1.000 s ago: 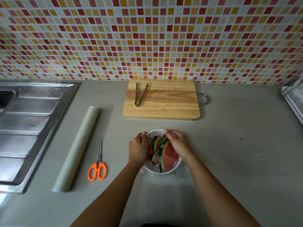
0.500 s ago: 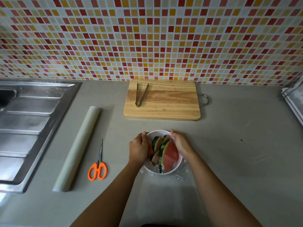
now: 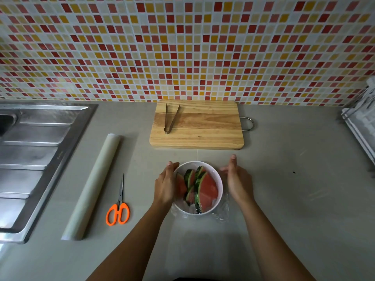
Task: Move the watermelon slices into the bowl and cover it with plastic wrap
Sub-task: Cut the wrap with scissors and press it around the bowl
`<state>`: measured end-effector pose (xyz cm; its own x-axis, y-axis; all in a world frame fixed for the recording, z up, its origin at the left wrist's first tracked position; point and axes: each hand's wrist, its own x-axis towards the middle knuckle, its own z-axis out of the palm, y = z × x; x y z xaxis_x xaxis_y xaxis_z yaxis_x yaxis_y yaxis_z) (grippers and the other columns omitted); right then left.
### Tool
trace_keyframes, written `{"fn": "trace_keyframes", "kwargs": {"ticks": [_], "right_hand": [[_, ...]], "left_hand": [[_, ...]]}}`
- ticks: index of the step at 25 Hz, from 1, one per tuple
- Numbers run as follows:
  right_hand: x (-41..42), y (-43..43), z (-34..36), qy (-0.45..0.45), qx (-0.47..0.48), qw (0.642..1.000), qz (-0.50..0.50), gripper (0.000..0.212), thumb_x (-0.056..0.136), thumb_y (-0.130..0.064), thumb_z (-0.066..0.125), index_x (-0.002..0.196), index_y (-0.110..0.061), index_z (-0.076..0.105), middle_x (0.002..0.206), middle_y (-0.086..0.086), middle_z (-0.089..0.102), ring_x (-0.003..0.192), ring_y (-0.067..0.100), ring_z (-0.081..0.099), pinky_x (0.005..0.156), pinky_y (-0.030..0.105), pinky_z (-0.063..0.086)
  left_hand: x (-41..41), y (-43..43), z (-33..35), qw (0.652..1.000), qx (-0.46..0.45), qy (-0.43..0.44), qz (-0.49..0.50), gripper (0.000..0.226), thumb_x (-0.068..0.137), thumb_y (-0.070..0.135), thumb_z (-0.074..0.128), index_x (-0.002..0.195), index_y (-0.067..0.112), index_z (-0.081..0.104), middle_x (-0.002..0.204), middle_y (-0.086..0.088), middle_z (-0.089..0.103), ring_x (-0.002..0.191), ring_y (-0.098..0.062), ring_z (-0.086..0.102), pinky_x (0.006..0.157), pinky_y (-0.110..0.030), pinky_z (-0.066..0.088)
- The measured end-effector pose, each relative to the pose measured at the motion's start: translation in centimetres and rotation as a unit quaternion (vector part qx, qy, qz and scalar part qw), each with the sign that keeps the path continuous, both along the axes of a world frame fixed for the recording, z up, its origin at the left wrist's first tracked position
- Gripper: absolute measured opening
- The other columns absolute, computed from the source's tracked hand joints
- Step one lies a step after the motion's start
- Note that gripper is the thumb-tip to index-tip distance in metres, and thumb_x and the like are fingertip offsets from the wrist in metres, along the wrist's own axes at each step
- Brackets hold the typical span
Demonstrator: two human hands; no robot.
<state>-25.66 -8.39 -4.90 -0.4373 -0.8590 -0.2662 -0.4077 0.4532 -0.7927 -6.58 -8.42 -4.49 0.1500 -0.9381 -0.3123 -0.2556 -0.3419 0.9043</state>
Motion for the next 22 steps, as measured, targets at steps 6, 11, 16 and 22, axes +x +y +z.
{"fn": "trace_keyframes", "kwargs": {"ticks": [6, 11, 16, 22], "right_hand": [[0.5, 0.5, -0.4, -0.144, 0.028, 0.989, -0.003, 0.096, 0.064, -0.087, 0.009, 0.090, -0.023, 0.075, 0.093, 0.004, 0.074, 0.092, 0.022, 0.067, 0.092, 0.044, 0.050], [1.9, -2.2, 1.2, -0.226, 0.014, 0.971, 0.081, 0.086, 0.056, -0.095, 0.010, 0.091, -0.039, 0.065, 0.101, 0.009, 0.072, 0.095, 0.023, 0.067, 0.095, 0.045, 0.048], [1.7, -3.6, 0.5, -0.198, -0.036, 0.975, 0.097, 0.048, 0.097, -0.049, 0.027, 0.116, -0.018, 0.059, 0.120, 0.014, 0.063, 0.105, 0.024, 0.060, 0.098, 0.040, 0.044], [-0.7, -2.0, 0.4, -0.062, -0.057, 0.993, 0.079, 0.017, 0.094, -0.023, 0.050, 0.094, -0.020, 0.066, 0.096, 0.001, 0.071, 0.095, 0.019, 0.064, 0.081, 0.028, 0.046]], "left_hand": [[1.4, 0.4, 0.6, 0.998, 0.018, -0.018, -0.053, 0.074, 0.093, 0.058, 0.006, 0.116, 0.022, 0.067, 0.110, -0.010, 0.068, 0.101, -0.024, 0.061, 0.090, -0.038, 0.050], [1.3, 1.5, 0.6, 0.999, 0.007, -0.018, 0.045, 0.062, 0.094, 0.058, 0.011, 0.088, 0.033, 0.067, 0.096, -0.009, 0.068, 0.091, -0.024, 0.063, 0.088, -0.047, 0.052], [2.3, 1.7, -0.5, 0.988, 0.031, -0.133, 0.075, 0.077, 0.088, 0.067, 0.004, 0.090, 0.023, 0.067, 0.093, -0.015, 0.070, 0.088, -0.032, 0.065, 0.087, -0.047, 0.049], [2.0, -0.7, 0.5, 0.998, -0.048, -0.030, -0.042, 0.045, 0.100, 0.040, 0.029, 0.118, 0.019, 0.064, 0.119, -0.002, 0.065, 0.107, -0.013, 0.058, 0.092, -0.027, 0.042]]}}
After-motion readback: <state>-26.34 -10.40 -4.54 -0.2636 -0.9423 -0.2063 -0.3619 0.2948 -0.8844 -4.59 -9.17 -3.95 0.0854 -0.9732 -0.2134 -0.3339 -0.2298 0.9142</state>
